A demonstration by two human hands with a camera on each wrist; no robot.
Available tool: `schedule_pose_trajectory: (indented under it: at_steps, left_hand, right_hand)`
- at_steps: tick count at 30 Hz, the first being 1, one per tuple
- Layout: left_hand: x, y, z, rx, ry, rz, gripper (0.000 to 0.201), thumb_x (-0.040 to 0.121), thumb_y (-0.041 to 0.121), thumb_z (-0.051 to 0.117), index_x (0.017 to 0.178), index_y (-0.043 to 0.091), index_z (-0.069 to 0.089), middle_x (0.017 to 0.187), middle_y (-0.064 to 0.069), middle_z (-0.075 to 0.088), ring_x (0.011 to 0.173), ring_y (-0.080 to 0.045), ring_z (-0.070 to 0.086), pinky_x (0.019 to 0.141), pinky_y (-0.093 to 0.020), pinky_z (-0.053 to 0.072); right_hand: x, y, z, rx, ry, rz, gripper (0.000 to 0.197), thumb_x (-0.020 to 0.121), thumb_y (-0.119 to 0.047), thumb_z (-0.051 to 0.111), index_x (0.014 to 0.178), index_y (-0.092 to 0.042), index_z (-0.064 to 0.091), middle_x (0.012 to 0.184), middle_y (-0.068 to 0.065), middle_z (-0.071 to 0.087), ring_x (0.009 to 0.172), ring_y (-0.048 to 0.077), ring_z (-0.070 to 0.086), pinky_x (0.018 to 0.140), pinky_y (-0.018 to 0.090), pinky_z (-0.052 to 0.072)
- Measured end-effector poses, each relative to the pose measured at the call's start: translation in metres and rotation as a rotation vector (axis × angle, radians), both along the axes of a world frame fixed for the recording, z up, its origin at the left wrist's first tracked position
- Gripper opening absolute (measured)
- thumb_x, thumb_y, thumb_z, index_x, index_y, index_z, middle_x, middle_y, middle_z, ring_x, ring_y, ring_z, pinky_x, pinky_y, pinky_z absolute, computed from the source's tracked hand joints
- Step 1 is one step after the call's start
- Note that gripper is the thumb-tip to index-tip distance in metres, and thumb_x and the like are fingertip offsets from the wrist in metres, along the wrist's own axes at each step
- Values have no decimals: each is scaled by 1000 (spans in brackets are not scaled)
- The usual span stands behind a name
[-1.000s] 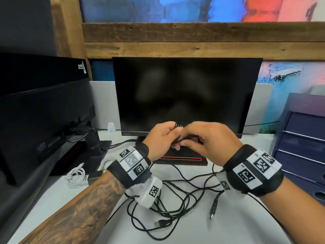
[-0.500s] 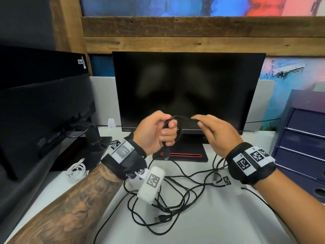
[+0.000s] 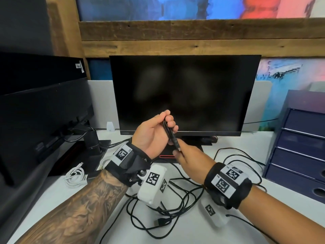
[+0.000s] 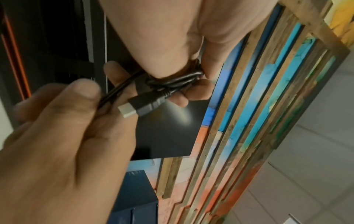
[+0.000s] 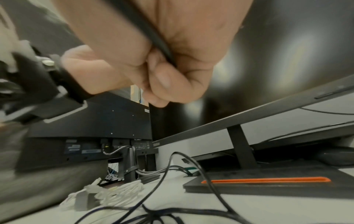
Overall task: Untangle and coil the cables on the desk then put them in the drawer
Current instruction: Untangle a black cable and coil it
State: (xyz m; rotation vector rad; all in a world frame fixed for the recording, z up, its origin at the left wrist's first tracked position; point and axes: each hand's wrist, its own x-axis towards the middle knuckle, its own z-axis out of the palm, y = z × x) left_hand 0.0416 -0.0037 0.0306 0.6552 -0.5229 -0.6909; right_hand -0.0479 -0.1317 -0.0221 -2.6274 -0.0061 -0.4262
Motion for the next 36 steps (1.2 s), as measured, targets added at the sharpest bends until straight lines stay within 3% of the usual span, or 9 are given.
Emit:
schedule_pose_trajectory:
  at_steps: [7,10,12,17,20,23,25,30,36]
  left_hand:
    - [21,7,-1,-11,-88,311,17,105,10,41,98,7,56,82,-4,61,77,-17,62,94,-36,49]
    - [25,9,-2,8,-98,355,16,105,11,41,101,6,56,85,-5,62,81,-18,64,99,-38,48]
    - [24,7,-4,29,-135,368,16,105,10,41,102,6,56,85,-5,62,81,-18,66,99,-39,48]
    - [29,5,-14,181,-355,433,16,105,9,42,108,3,57,84,-5,64,78,-17,67,85,-32,54]
    - [26,3,-21,256,-425,334,16,103,7,44,103,1,59,81,-8,64,72,-19,64,78,-32,53]
    - [20,-4,-30,388,-576,230,17,98,13,54,92,2,65,75,-8,63,70,-21,60,72,-31,49]
    - [13,-6,-34,449,-600,110,23,96,18,51,88,1,64,65,-9,60,60,-22,56,63,-32,48]
    - [-4,-5,-27,458,-617,-134,42,102,34,34,83,8,60,57,-2,39,49,-15,33,55,-27,38]
    - [1,2,-12,488,-743,50,31,93,32,49,69,13,48,50,2,31,45,-14,25,49,-26,31]
  right_hand:
    - [-2,18,-8,146,30,45,41,101,-23,49,139,-34,38,94,-6,69,74,10,65,75,34,57]
    - [-5,22,3,366,24,144,18,101,-13,52,117,-20,53,85,1,72,52,3,56,55,20,50]
    - [-9,23,12,400,31,227,14,102,-8,49,107,-9,62,82,4,69,56,8,60,52,18,47]
    - [-25,16,22,426,57,394,41,91,12,37,112,-9,66,102,4,71,95,14,68,80,29,55]
    - [-29,9,32,469,-4,366,18,98,-7,58,110,-17,68,106,0,73,105,14,69,97,36,54]
    - [-29,1,51,471,-221,289,13,99,-14,62,99,-13,75,97,3,73,92,8,69,80,21,52]
    - [-27,-10,61,480,-351,239,13,98,-14,62,96,-13,75,92,4,73,80,9,65,66,22,50]
    - [-22,-35,70,501,-455,96,5,94,-15,69,92,-15,73,73,-3,67,61,13,60,57,27,52]
    - [-20,-47,63,620,-489,49,20,87,-9,76,90,-8,56,79,18,66,66,25,71,60,39,62]
